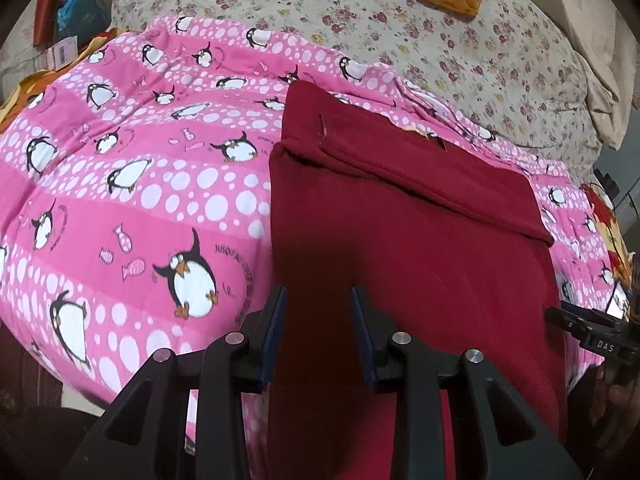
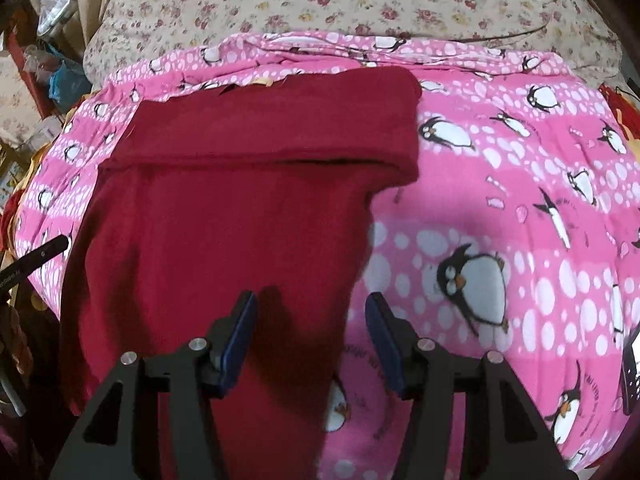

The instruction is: Fold small clothes

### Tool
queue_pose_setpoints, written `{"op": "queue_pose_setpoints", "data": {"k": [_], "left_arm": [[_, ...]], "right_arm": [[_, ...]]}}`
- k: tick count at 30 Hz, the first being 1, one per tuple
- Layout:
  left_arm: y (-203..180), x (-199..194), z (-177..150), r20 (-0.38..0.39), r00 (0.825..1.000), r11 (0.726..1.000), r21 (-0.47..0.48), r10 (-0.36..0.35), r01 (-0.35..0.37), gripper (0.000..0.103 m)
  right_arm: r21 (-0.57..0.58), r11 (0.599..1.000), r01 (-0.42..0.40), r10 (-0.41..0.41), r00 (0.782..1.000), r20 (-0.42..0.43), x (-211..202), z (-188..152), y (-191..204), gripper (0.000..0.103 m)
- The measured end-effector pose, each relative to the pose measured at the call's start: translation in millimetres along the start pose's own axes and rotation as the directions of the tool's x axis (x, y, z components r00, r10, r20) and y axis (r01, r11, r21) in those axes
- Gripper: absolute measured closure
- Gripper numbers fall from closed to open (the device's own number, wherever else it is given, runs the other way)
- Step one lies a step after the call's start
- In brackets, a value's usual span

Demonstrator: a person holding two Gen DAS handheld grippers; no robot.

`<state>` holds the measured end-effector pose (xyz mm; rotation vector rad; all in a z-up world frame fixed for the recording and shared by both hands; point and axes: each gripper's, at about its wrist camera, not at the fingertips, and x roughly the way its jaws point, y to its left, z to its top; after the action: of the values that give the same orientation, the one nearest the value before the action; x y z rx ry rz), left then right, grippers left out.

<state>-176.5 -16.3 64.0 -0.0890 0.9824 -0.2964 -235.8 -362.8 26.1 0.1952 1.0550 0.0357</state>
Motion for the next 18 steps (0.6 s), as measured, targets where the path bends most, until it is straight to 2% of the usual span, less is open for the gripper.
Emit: {"op": "queue_pose_setpoints", "data": {"k": [5, 8, 11, 15, 18], "left_arm": [[2.6, -12.2, -20.2, -0.043, 0.997, 0.998, 0.005, -0.060, 0.061, 0.091], [10.7, -18.4, -38.9, -0.082, 0.994, 0.997, -0.008, -0.075, 0.075, 0.091], [14.3, -21.3, -56.0, -0.111, 0.991, 0.997, -0.010, -0.076, 0.076, 0.091], [13.5, -23.3, -78.9, -0.157, 0.978, 0.991, -0.021, -0.136, 0.134, 0.091], [9.9, -21.8, -90.4, -0.189, 0.967, 0.985, -0.020, -0.170, 0.169, 0.081]], "right_arm": [[-0.013, 0.999, -0.032, 0.031, 0.999, -0.025, -8.1, -15.5, 2.7, 0.043], [-0.007, 0.997, -0.079, 0.079, 0.995, -0.063, -16.8, -29.3, 0.1, 0.038], [-0.011, 0.994, -0.112, 0.111, 0.989, -0.102, -23.6, -46.7, -1.3, 0.037], [0.007, 0.988, -0.153, 0.152, 0.976, -0.156, -30.1, -71.3, -4.9, 0.036], [0.037, 0.984, -0.175, 0.179, 0.963, -0.202, -30.9, -88.7, -7.0, 0.034]]}}
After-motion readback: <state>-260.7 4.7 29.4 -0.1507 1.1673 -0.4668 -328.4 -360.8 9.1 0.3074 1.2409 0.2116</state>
